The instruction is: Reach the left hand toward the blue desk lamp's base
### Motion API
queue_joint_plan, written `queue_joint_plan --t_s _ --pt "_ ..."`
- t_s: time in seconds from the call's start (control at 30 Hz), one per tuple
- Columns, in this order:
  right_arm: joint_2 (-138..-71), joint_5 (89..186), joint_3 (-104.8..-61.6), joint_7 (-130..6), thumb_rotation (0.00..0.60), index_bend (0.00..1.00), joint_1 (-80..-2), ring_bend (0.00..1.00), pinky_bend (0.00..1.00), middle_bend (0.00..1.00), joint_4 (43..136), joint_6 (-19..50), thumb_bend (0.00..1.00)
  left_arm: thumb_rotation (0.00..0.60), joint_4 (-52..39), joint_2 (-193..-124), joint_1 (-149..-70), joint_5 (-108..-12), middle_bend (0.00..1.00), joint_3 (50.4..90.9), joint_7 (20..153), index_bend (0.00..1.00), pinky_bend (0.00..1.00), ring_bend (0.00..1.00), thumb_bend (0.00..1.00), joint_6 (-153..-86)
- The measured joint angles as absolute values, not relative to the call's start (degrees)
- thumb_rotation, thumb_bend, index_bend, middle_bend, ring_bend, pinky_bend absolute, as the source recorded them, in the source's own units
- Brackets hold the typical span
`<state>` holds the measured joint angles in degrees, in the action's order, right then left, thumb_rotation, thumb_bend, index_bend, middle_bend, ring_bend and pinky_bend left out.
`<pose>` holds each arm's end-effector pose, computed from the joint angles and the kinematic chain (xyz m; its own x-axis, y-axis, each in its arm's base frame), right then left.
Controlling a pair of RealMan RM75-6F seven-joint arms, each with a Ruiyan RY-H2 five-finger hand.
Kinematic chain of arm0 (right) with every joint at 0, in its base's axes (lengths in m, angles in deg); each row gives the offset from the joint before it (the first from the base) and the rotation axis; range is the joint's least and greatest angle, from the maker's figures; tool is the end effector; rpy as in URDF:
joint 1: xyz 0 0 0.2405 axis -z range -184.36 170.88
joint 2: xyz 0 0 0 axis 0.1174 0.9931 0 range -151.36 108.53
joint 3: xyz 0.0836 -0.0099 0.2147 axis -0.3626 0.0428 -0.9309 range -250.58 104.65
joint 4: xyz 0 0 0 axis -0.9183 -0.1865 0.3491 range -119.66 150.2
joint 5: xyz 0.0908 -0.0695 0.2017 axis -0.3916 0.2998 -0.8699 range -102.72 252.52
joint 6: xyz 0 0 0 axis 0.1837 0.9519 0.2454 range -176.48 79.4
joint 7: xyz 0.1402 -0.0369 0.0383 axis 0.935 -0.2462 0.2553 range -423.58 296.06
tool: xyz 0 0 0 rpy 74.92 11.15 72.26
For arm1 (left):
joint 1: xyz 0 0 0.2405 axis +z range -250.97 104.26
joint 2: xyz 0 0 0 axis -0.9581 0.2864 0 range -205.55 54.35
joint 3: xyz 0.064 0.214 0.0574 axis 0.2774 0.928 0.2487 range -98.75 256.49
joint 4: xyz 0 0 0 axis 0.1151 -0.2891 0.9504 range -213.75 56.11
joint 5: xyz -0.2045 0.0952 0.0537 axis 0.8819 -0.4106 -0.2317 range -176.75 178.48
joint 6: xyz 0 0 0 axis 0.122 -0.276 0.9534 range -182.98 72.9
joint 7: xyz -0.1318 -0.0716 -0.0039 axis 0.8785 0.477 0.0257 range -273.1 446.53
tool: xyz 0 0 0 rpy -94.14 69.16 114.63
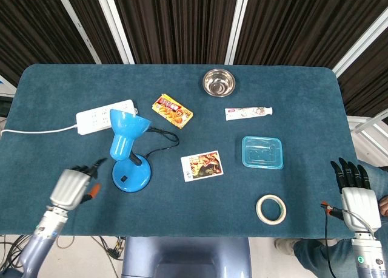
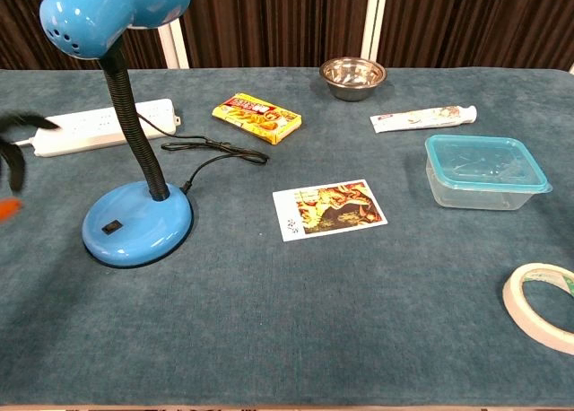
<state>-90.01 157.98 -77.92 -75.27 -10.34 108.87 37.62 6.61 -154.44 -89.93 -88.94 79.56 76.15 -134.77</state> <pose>-0.2897 -0.1875 0.1126 0.4808 0.0267 0.8764 -0.8759 0.0614 0.4786 -0.2436 0.2233 0.0345 0.4731 0.0547 0.8793 0.8509 -0.2871 -0.4399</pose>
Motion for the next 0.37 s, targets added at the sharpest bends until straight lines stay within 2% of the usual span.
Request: queue_joint_plan --t_s 0.17,0.37 --pt "-90.0 157.8 -78.0 -75.5 0.6 0.07 -10.3 0.01 0.0 0.06 109.0 37.6 0.2 0.6 12.9 -149.5 -85.1 -85.3 0.17 78.6 73.8 0.1 0.11 0.11 0.2 -139.6" --pt "-89.9 157.8 -78.0 -75.4 0.6 0.07 -10.4 0.01 0.0 0.05 108.9 37.4 0.2 0.6 17.5 -143.6 -81.9 -80.0 0.12 78.2 76.8 0.08 0.1 0.07 0.17 -139.7"
